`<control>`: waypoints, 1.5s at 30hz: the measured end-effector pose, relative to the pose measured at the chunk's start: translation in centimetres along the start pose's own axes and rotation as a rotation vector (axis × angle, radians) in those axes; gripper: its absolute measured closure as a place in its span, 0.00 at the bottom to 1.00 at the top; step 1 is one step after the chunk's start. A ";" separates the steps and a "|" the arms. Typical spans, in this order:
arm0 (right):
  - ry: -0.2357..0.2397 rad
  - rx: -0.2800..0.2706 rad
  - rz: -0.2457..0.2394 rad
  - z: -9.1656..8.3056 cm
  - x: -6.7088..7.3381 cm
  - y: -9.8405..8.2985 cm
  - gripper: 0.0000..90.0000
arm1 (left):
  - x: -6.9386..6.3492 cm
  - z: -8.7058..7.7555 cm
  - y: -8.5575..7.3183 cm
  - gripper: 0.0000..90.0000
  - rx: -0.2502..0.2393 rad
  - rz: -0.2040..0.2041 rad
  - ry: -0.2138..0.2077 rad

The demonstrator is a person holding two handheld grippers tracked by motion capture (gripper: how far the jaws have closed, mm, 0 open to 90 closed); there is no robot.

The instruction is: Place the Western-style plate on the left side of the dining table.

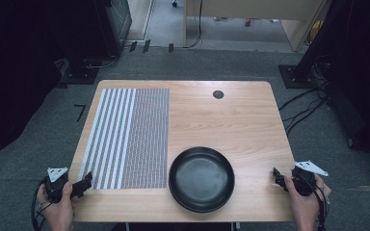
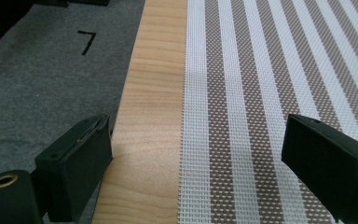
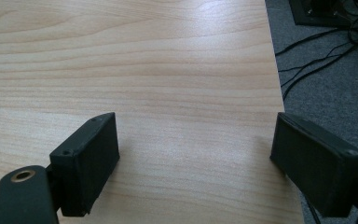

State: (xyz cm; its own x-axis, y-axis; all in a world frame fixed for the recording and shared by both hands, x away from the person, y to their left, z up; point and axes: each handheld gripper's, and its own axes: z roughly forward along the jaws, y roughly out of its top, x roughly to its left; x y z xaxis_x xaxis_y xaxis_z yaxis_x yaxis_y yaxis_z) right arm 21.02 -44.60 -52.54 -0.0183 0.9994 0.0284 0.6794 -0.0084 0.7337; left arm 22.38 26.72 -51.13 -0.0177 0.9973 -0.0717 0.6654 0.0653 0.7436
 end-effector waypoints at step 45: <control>-0.002 0.000 0.004 -0.1 0.1 -0.1 0.16 | -15.4 -0.7 5.6 0.09 -0.098 0.157 -0.289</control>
State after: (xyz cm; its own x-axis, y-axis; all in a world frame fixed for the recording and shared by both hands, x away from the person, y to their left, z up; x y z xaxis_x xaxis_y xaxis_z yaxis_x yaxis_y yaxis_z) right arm 20.85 -44.51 -52.54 -0.0143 0.9995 0.0299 0.6798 -0.0122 0.7333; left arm 25.90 11.71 -45.42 0.3004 0.9454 -0.1265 0.5682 -0.0709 0.8198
